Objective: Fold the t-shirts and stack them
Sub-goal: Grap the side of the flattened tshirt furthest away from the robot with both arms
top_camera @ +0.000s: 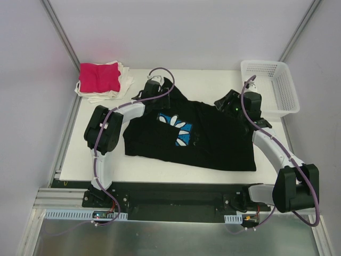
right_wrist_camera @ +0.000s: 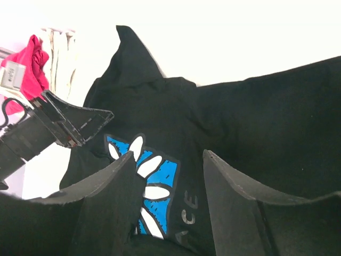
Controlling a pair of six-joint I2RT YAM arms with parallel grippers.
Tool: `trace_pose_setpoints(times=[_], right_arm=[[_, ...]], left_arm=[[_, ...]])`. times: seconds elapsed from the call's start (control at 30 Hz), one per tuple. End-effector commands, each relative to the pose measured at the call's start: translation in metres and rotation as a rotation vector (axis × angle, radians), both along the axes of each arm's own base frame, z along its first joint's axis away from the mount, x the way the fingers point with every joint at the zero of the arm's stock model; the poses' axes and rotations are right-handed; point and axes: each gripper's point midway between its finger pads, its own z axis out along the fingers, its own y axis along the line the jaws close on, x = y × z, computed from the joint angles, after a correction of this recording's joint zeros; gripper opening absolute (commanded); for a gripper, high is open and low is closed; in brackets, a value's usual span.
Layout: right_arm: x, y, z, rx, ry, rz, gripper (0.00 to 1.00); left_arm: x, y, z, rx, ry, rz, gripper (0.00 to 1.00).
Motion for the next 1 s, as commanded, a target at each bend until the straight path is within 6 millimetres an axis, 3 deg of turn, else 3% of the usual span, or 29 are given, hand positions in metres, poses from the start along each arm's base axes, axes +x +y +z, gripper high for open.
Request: trace_pose_setpoints(times=[0.0, 0.27, 0.53, 0.57, 0.73, 0.83, 0.97], right_arm=[[0.012, -0.003, 0.041, 0.026, -0.104, -0.016, 0.56], [0.0, -0.023, 0.091, 0.039, -0.234, -0.074, 0.56], [-0.003, -0.048, 0.101, 0.016, -0.261, -0.15, 0.57], [-0.002, -0.051, 0.103, 0.017, -0.265, -0.158, 0.57], [0.0, -0.066, 0.117, 0.031, -0.29, -0.19, 0.57], [-0.002, -0.076, 0.124, 0.049, -0.303, -0.211, 0.57], [-0.004, -0.083, 0.123, 0.073, -0.302, -0.224, 0.57]], left_arm=[[-0.008, -0.005, -0.009, -0.035, 0.058, 0.003, 0.75], [0.002, 0.012, -0.019, -0.077, 0.116, 0.131, 0.75], [0.008, 0.054, -0.034, -0.092, 0.193, 0.323, 0.75], [-0.002, 0.063, -0.043, -0.081, 0.232, 0.358, 0.75], [-0.021, 0.104, -0.051, -0.055, 0.251, 0.506, 0.75], [-0.031, 0.123, -0.048, -0.035, 0.24, 0.572, 0.75], [-0.041, 0.142, -0.027, -0.014, 0.196, 0.632, 0.74]])
